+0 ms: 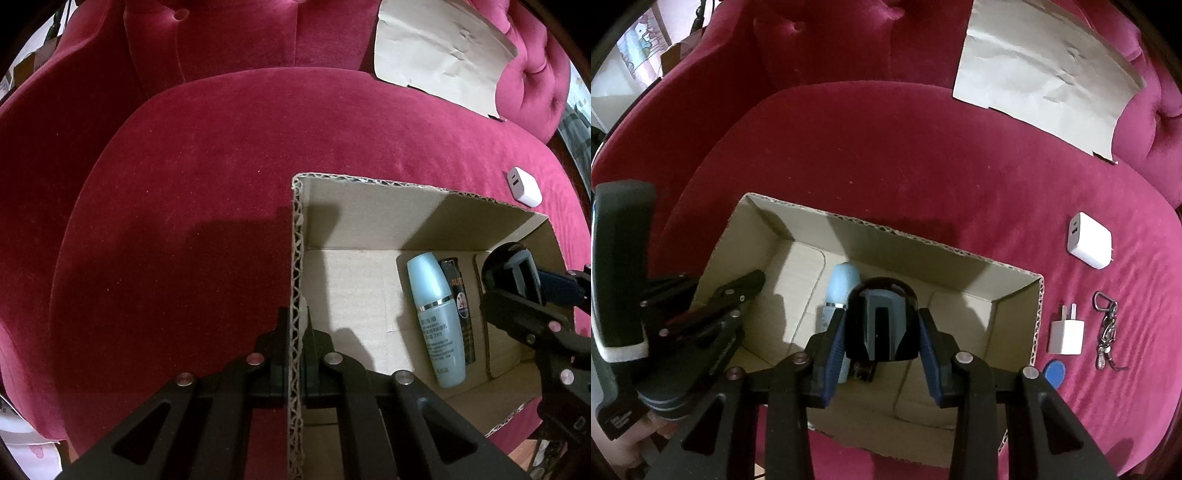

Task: Organize rigid objects
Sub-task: 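Lower the black device beside the lighter and open the right gripper, then move the right gripper to the metal keychain on the seat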

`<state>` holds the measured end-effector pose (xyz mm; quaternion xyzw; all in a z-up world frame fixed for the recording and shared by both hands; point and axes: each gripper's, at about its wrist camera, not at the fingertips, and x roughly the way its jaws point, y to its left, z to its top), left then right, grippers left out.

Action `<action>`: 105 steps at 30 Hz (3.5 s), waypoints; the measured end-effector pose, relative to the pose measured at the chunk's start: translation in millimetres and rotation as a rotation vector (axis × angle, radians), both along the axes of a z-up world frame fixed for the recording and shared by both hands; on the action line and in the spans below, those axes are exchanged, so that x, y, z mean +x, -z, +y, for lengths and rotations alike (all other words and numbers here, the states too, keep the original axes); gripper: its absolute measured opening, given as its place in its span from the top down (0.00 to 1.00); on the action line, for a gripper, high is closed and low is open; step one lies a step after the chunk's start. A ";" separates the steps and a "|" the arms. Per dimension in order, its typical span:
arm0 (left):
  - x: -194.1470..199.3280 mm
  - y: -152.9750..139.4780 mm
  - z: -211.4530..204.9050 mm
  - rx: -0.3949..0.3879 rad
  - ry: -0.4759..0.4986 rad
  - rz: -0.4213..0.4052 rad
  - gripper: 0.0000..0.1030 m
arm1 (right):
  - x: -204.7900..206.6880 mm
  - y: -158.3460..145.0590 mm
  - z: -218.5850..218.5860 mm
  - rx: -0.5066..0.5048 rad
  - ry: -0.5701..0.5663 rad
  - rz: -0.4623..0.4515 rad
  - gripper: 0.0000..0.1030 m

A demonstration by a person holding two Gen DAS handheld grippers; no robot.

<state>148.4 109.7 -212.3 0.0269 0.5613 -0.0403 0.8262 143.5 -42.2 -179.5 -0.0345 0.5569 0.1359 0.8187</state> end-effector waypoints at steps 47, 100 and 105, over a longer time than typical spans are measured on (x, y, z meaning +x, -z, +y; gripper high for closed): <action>1.8 0.3 -0.2 0.005 -0.001 0.002 0.97 | -5.7 -40.5 -41.2 0.017 0.072 -0.087 0.00; 4.8 -0.7 -2.0 0.022 0.003 0.006 0.97 | 47.9 51.5 -233.7 -0.084 0.357 0.065 0.00; 4.9 -0.7 -2.0 0.022 0.002 0.006 0.97 | 56.2 65.8 -233.9 -0.083 0.356 0.084 0.00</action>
